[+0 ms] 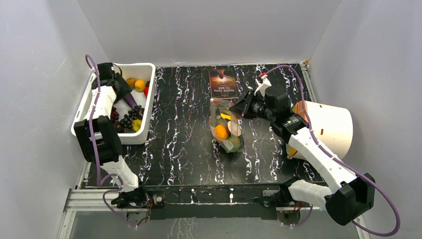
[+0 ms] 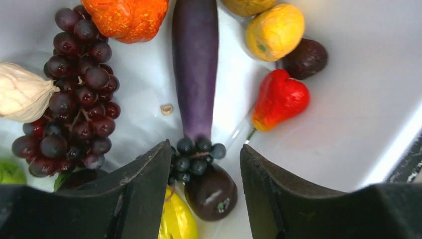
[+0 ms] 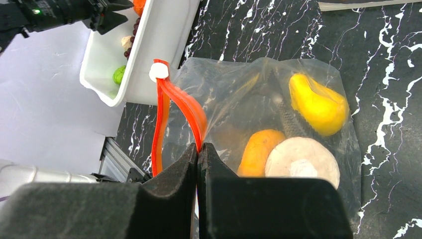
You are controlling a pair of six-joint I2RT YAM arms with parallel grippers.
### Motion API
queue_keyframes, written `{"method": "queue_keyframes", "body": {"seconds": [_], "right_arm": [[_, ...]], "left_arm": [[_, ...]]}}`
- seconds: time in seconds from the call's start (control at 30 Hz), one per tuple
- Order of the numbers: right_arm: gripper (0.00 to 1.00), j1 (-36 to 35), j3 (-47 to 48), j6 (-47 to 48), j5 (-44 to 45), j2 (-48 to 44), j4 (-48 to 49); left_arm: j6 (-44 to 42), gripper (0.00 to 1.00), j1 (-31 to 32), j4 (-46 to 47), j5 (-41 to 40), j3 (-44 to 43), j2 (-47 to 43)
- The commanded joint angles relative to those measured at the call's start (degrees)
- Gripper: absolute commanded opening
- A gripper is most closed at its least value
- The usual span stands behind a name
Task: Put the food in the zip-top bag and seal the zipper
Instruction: Pick up the fake vegetable from the bin.
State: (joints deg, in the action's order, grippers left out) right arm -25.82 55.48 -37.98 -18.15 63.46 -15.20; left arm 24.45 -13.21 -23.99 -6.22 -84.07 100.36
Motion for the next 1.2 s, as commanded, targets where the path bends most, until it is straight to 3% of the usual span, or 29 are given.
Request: {"method": "queue_keyframes", "body": {"seconds": [0.0, 0.13, 0.33, 0.63, 0.97, 1.07, 1.17], "right_arm": [[0.0, -0.17, 1.69, 0.35, 0.02, -1.65, 2.64], [0.0, -0.21, 1.81, -0.05, 0.15, -1.18, 3.04], [0.0, -0.27, 1.55, -1.19, -0.55, 0.29, 4.0], [0.0, -0.63, 3.76, -2.04, -0.92, 2.28, 3.59], [0.0, -0.92, 2.13, -3.88, -1.7, 2.01, 4.86], [0.0, -1.03, 1.87, -4.16, -1.17, 1.66, 4.83], [0.0, -1.14, 1.83, -4.14, -0.57, 0.94, 4.75]], "left_arm": [[-0.92, 0.5, -2.31, 2.9, 3.34, -1.77, 3.3], [-1.94, 0.49, -3.05, 4.96, 6.45, -1.95, 6.37], [-1.95, 0.49, -3.71, 6.31, 4.63, -4.35, 11.33], [-1.2, 0.57, -3.92, 5.53, 5.68, -10.57, 17.16], [-0.43, 0.64, -3.95, 6.35, 8.25, -10.12, 20.55], [0.2, 0.61, -3.94, 5.76, 8.34, -10.06, 21.69], [0.46, 0.51, -3.97, 5.28, 9.49, -10.7, 22.03]]}}
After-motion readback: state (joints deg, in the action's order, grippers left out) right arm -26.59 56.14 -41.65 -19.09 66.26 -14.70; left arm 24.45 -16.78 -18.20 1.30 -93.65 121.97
